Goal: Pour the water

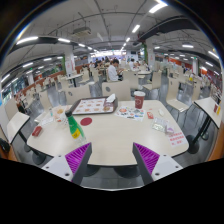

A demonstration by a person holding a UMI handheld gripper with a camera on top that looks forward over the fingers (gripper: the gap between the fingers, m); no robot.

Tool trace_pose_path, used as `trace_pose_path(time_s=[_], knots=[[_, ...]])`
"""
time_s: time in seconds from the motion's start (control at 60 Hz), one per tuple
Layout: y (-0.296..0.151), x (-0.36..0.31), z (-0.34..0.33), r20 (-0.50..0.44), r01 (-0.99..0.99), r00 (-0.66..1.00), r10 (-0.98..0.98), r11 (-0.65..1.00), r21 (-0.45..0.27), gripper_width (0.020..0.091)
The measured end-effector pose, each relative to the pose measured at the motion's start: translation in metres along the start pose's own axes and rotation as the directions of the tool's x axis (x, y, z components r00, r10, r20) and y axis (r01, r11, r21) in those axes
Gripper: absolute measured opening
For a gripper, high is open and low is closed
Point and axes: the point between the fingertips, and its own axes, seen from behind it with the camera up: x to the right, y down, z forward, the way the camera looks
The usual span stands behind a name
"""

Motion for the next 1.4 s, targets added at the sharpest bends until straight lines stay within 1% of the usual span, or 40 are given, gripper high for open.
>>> trace_pose_path(time_s=[0.067,0.217,0.3,0.417,0.517,0.6,0.633,0.683,0.75,0.833,0.85,0.9,0.933,0.967,1.0,1.033,1.067,1.1,1.167,1.183,1.233,1.3,1.35,1.367,1.4], knots=[[0.005,-0.007,0.001,0.032,-0.022,0.999,0.022,1.000,-0.007,0.0842],[0.021,0.005,0.015,-0.005,-0.024,1.000,0.024,1.000,-0.003,0.0843],[0.028,-0.014,0.018,0.033,-0.035,0.999,0.035,0.999,0.009,0.0847],[0.038,-0.052,0.028,0.086,-0.036,0.996,0.029,0.996,0.080,0.0847],[0.042,-0.092,0.050,0.092,0.017,0.995,-0.030,0.990,0.138,0.0844],[0.039,-0.126,0.083,0.095,0.021,0.995,-0.039,0.982,0.187,0.0847],[0.040,-0.135,0.102,0.088,0.017,0.995,-0.036,0.979,0.204,0.0847],[0.028,-0.151,0.120,0.065,0.016,0.997,-0.032,0.973,0.230,0.0846],[0.024,-0.155,0.164,0.023,0.018,0.999,-0.025,0.965,0.260,0.0843],[0.014,-0.163,0.194,-0.024,0.010,1.000,-0.004,0.959,0.282,0.0842],[0.012,-0.157,0.212,-0.036,0.009,0.999,0.001,0.958,0.288,0.0846],[0.006,-0.159,0.223,-0.063,-0.005,0.998,0.024,0.956,0.292,0.0835],[0.002,-0.156,0.232,-0.082,-0.019,0.996,0.046,0.953,0.302,0.0796],[0.001,-0.150,0.254,-0.092,-0.028,0.994,0.059,0.953,0.301,0.0705],[0.002,-0.162,0.249,-0.088,-0.043,0.994,0.071,0.957,0.287,0.0526],[-0.004,-0.161,0.250,-0.115,-0.033,0.991,0.071,0.952,0.305,0.0521],[-0.005,-0.157,0.264,-0.136,-0.019,0.989,0.063,0.953,0.303,0.0523],[-0.004,-0.155,0.260,-0.160,-0.006,0.986,0.057,0.953,0.302,0.0500],[-0.002,-0.157,0.255,-0.190,0.009,0.981,0.049,0.955,0.297,0.0483],[-0.005,-0.158,0.265,-0.191,0.010,0.980,0.048,0.955,0.296,0.0478],[-0.002,-0.165,0.268,-0.185,0.001,0.982,0.049,0.965,0.262,0.0442],[-0.004,-0.165,0.269,-0.223,0.016,0.974,0.035,0.975,0.220,0.0380],[-0.004,-0.166,0.271,-0.249,0.022,0.968,0.026,0.982,0.187,0.0372],[-0.004,-0.167,0.271,-0.252,0.030,0.968,0.014,0.985,0.171,0.0349],[-0.007,-0.169,0.272,-0.259,0.051,0.966,-0.012,0.988,0.143,0.0347]])
